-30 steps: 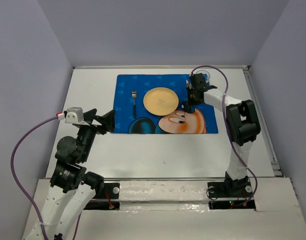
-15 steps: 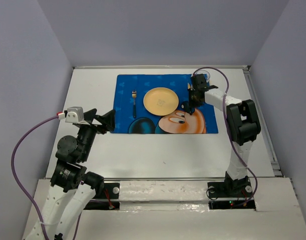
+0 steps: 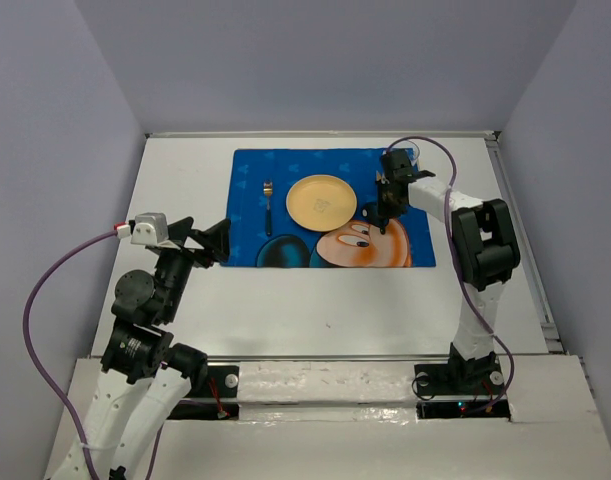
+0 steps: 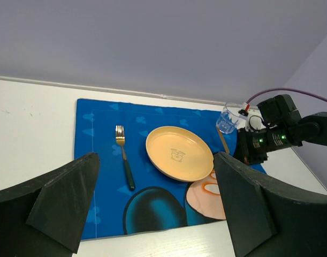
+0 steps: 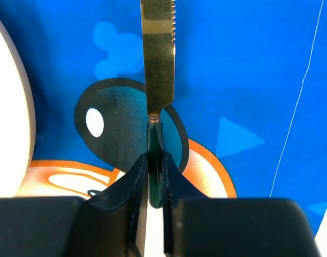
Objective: Set the dinner table for one person
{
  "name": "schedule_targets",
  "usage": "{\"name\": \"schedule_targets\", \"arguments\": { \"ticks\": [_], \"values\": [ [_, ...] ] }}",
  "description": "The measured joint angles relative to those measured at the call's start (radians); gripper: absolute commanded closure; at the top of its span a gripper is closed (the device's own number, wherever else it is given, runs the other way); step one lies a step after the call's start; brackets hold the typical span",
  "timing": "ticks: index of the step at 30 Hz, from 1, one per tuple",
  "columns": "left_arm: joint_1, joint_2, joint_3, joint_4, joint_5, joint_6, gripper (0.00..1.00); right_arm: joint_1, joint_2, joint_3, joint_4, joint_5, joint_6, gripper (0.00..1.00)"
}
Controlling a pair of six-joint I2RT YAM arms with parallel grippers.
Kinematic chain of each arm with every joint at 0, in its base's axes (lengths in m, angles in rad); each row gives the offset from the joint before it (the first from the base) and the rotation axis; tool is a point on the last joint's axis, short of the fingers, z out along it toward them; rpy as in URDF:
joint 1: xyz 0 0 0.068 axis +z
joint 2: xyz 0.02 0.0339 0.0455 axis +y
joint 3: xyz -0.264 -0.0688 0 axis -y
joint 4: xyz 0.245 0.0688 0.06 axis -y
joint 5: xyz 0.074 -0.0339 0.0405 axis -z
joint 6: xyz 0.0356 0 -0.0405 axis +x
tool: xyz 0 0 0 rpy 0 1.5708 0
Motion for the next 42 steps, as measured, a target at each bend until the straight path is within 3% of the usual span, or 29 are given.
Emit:
{"name": "schedule_targets", "arguments": {
  "ticks": [6,23,28,40,42],
  "values": [
    [0.000,0.002,0.000,0.000,0.000,0.000,0.01,0.000,0.015,0.015,-0.004,0.007,0.014,0.74],
    [0.014,0.002,0.000,0.000,0.000,0.000,0.01,0.000,-0.028,0.023,-0.012,-0.006,0.026,0.69],
    [0.027,0.002,0.000,0.000,-0.001,0.001,0.01,0.000,-0.220,-0.014,0.004,-0.077,0.034,0.69],
    [0.045,-0.013,0.000,0.002,-0.039,-0.014,0.01,0.000,-1.044,-0.391,0.262,-0.275,0.094,0.70],
    [0.046,-0.016,0.000,0.002,-0.046,-0.015,0.01,0.000,-1.167,-0.449,0.293,-0.278,0.116,0.65]
  ]
}}
